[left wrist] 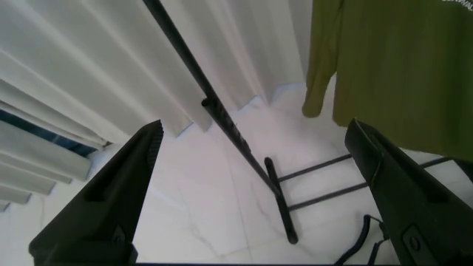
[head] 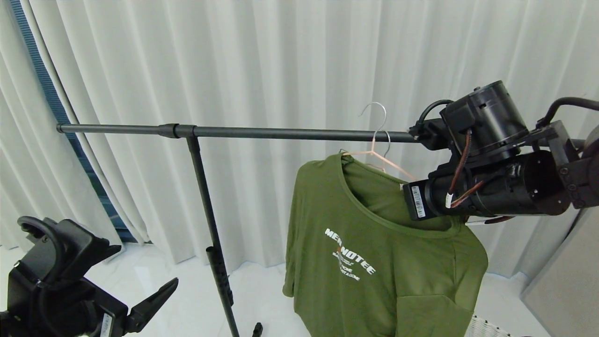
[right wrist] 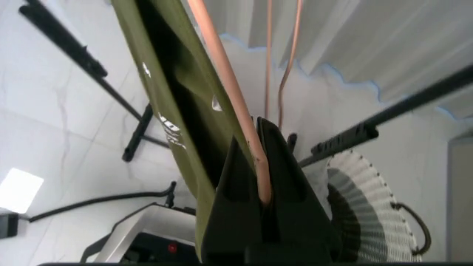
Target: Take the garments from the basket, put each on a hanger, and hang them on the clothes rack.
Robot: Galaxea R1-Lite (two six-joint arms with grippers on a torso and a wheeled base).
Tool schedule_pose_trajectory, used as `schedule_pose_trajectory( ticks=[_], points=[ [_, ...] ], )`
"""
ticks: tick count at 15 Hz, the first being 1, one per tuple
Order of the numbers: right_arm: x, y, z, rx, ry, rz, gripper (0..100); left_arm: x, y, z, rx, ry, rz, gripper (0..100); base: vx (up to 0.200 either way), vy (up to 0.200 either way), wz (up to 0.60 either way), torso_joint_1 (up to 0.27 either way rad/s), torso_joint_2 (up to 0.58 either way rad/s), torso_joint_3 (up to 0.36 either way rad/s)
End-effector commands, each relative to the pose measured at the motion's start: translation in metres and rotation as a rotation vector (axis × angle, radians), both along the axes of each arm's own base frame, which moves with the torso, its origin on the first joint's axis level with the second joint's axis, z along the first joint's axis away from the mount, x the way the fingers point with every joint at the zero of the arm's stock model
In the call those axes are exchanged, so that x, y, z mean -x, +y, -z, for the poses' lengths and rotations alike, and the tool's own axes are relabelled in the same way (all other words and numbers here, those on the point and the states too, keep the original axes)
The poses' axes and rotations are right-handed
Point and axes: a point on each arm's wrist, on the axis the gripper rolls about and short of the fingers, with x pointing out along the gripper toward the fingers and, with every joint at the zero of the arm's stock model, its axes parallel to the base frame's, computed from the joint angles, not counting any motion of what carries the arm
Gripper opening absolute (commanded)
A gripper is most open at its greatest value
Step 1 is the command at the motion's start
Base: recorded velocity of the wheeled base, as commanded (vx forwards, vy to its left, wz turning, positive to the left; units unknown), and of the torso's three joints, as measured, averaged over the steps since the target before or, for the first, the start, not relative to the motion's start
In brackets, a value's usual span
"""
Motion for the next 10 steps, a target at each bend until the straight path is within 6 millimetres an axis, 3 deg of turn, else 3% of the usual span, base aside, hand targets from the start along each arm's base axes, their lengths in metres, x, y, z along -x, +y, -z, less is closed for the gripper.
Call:
schedule_pose_trajectory(
  ticks=[1,4,10],
  points=[
    [-0.001,0.005,0.004,0.014,0.004,-0.003,0,0.001,0.0,0.001,-0.002,0.004,0.001,100,0.0,0.0,0.0,0.0,0.0,0.0],
    [-0.005,0.013,0.01,0.032,0.009,-0.001,0,0.0,0.0,0.001,-0.003,0.005,-0.002,100,0.0,0.0,0.0,0.0,0.0,0.0],
    [-0.033,0.038,0.024,0.098,-0.016,0.05,0,0.001,0.002,0.003,-0.023,0.005,-0.042,100,0.0,0.0,0.0,0.0,0.0,0.0]
  ],
)
